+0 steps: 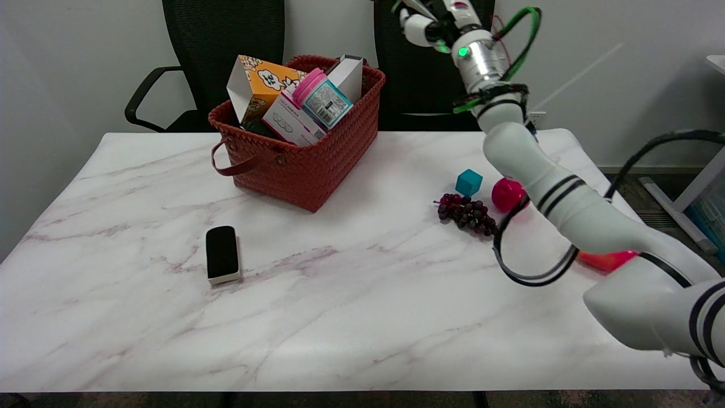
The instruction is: Place the stainless steel scoop into the brown storage basket.
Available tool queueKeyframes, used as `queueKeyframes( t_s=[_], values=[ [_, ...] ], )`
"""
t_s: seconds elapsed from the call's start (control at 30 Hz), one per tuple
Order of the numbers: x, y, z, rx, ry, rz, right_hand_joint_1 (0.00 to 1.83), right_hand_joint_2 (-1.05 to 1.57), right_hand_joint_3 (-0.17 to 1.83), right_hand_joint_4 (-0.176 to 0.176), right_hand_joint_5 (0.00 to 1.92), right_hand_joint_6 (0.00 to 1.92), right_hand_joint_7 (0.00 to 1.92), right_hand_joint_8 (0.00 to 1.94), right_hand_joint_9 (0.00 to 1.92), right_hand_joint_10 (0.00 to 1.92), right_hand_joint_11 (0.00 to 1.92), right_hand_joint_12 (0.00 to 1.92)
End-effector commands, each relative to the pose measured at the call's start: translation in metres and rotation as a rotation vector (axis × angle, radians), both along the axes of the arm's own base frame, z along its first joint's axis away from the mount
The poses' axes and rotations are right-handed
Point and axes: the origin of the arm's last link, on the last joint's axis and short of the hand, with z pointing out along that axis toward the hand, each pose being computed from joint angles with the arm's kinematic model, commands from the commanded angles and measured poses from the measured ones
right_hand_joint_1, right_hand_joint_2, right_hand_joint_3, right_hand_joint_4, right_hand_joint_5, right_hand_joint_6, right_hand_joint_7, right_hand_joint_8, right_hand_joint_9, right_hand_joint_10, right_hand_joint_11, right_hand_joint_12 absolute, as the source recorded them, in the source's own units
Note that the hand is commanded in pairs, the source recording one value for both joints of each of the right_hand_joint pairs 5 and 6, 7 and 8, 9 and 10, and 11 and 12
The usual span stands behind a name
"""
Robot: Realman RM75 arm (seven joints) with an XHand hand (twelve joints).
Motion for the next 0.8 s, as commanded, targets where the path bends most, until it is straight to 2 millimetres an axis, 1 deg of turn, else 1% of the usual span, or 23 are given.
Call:
queueKeyframes(
  t_s=[0.03,0.2,0.37,0.47,0.7,0.8],
  values=[
    [0.038,-0.051,-0.101,0.277,-0.030,-0.097,0.84,1.57,1.15,0.000,1.92,1.92,1.92,1.92,1.92,1.92,1.92,1.92],
    [0.041,-0.054,-0.112,0.295,0.008,-0.109,0.85,1.57,1.11,0.000,1.92,1.92,1.92,1.92,1.92,1.92,1.92,1.92],
    [0.036,-0.056,-0.122,0.324,0.016,-0.143,0.85,1.57,1.06,0.000,1.92,1.92,1.92,1.92,1.92,1.92,1.92,1.92],
    [0.026,-0.059,-0.121,0.322,0.023,-0.174,0.85,1.57,1.03,0.000,1.92,1.92,1.92,1.92,1.92,1.92,1.92,1.92],
    [-0.006,-0.065,-0.109,0.273,0.046,-0.266,0.86,1.57,0.97,0.000,1.92,1.92,1.92,1.92,1.92,1.92,1.92,1.92],
    [-0.014,-0.069,-0.105,0.249,0.066,-0.296,0.86,1.57,0.94,0.000,1.92,1.92,1.92,1.92,1.92,1.92,1.92,1.92]
  ],
)
